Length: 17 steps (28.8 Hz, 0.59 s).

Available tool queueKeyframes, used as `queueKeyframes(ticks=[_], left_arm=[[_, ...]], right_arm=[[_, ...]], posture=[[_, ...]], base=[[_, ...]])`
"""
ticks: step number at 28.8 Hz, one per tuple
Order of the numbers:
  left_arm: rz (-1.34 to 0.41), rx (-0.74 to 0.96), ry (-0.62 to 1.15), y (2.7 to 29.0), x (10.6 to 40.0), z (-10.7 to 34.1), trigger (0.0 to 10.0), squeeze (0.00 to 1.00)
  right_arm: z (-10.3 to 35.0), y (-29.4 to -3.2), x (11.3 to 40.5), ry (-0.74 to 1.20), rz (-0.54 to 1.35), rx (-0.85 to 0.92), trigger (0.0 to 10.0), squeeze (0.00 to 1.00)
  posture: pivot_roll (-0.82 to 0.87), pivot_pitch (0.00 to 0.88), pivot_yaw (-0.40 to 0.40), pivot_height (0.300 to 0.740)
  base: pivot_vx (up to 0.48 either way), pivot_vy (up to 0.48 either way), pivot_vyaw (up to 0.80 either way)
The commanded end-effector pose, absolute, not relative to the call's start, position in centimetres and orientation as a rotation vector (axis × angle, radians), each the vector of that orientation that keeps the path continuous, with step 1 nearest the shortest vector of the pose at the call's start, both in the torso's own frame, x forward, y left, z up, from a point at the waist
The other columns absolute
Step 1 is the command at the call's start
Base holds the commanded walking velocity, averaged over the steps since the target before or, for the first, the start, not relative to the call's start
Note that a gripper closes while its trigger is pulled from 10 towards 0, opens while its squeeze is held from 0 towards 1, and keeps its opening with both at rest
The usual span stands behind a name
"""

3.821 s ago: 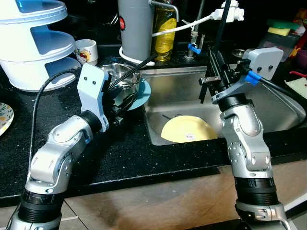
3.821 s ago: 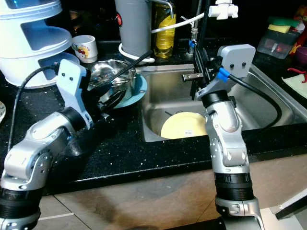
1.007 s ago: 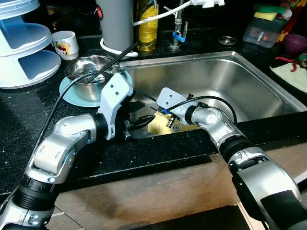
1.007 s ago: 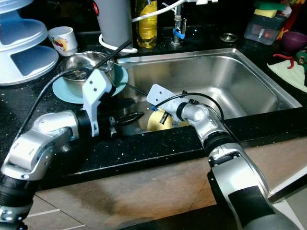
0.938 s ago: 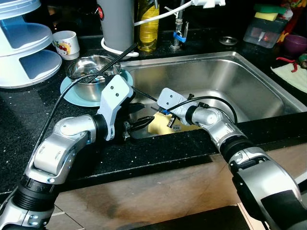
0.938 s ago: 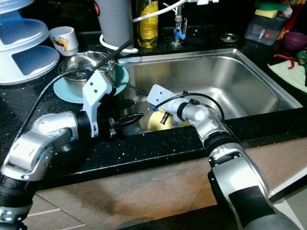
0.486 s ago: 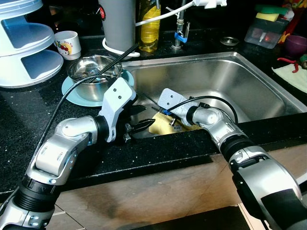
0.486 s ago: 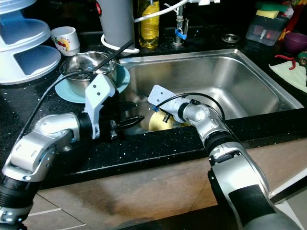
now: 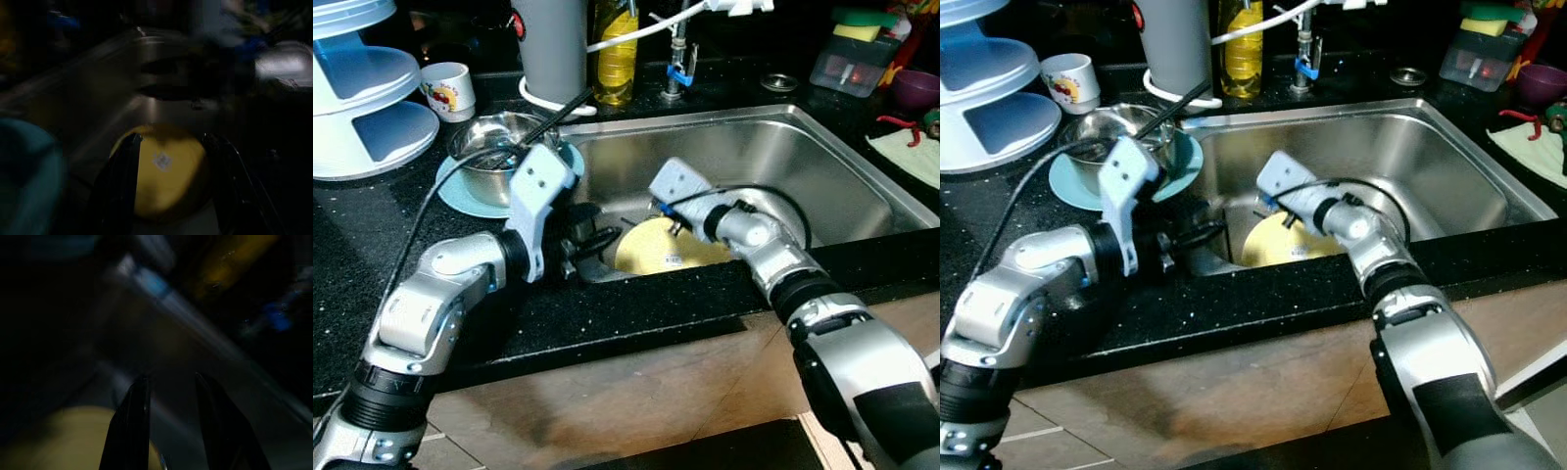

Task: Kitchen organization

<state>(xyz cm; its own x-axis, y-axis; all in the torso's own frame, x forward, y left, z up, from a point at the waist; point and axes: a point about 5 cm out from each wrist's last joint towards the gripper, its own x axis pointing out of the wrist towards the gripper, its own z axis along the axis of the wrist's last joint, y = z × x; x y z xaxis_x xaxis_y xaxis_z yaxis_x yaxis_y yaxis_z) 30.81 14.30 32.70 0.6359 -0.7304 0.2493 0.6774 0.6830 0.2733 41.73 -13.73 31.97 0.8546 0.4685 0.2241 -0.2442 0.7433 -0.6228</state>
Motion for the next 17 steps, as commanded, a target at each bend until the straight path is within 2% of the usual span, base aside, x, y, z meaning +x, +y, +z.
queueKeyframes(ticks=[1, 5, 10, 11, 17], left_arm=[[-0.711, 0.144, -0.432, 16.2, 30.2, 34.5, 10.0, 0.00], [-0.586, 0.184, -0.452, 17.7, 30.5, 34.9, 10.0, 0.00], [-0.300, 0.156, -0.462, 20.7, 31.2, 35.3, 10.0, 0.00], [-0.300, 0.156, -0.462, 20.7, 31.2, 35.3, 10.0, 0.00], [-0.051, 0.208, -0.414, 23.7, 31.9, 35.3, 10.0, 0.00]], right_arm=[[34.1, -14.4, 41.2, -0.504, 0.372, -0.482, 10.0, 0.00], [34.9, -14.8, 40.8, -0.569, 0.364, -0.411, 10.0, 0.00], [36.2, -15.3, 39.7, -0.695, 0.351, -0.272, 10.0, 0.00], [36.2, -15.3, 39.7, -0.695, 0.351, -0.272, 10.0, 0.00], [36.4, -14.5, 38.2, -0.772, 0.391, -0.184, 10.0, 0.00]], posture=[[0.06, 0.263, -0.014, 0.740], [0.06, 0.261, -0.015, 0.740], [0.06, 0.257, -0.009, 0.740], [0.06, 0.257, -0.009, 0.740], [0.06, 0.256, -0.003, 0.740]], base=[[0.000, 0.000, 0.00], [0.000, 0.000, 0.00], [0.000, 0.000, 0.00], [0.000, 0.000, 0.00], [0.000, 0.000, 0.00]])
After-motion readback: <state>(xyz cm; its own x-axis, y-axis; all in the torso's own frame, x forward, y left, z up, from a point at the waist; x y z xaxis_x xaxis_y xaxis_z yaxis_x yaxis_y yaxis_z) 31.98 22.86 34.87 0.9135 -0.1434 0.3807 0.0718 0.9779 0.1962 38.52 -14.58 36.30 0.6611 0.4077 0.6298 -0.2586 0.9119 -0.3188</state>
